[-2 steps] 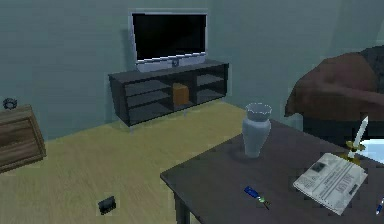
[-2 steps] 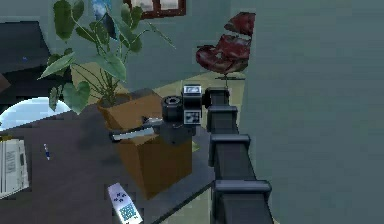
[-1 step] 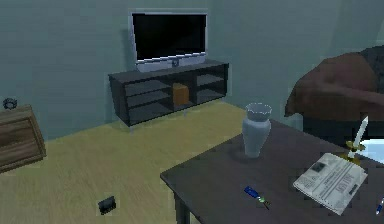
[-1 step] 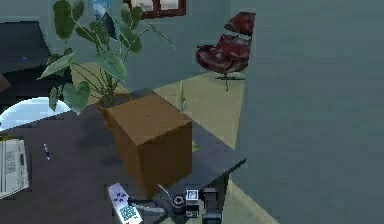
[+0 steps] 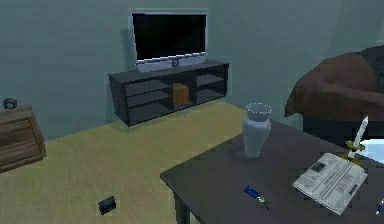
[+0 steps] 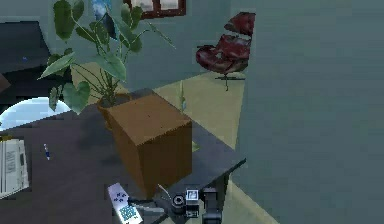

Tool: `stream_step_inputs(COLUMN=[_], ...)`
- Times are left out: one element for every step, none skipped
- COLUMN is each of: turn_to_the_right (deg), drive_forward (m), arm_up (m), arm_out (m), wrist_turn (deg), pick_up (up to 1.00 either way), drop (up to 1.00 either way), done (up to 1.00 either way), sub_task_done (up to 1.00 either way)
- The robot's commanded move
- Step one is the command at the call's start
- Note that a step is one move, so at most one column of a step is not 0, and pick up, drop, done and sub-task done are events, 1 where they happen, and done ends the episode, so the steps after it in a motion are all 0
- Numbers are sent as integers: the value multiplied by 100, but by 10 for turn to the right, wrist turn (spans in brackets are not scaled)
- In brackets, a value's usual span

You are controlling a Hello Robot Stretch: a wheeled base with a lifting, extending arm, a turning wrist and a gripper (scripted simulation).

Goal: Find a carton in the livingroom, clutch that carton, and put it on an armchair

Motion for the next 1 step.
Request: stream_step_inputs(turn_to_the_right=[0], drive_forward=[0], arm_up=[10], arm_out=[0], wrist_turn=[0], pick_up=[0], drop=[0], done=[0], sub_task_done=[0])
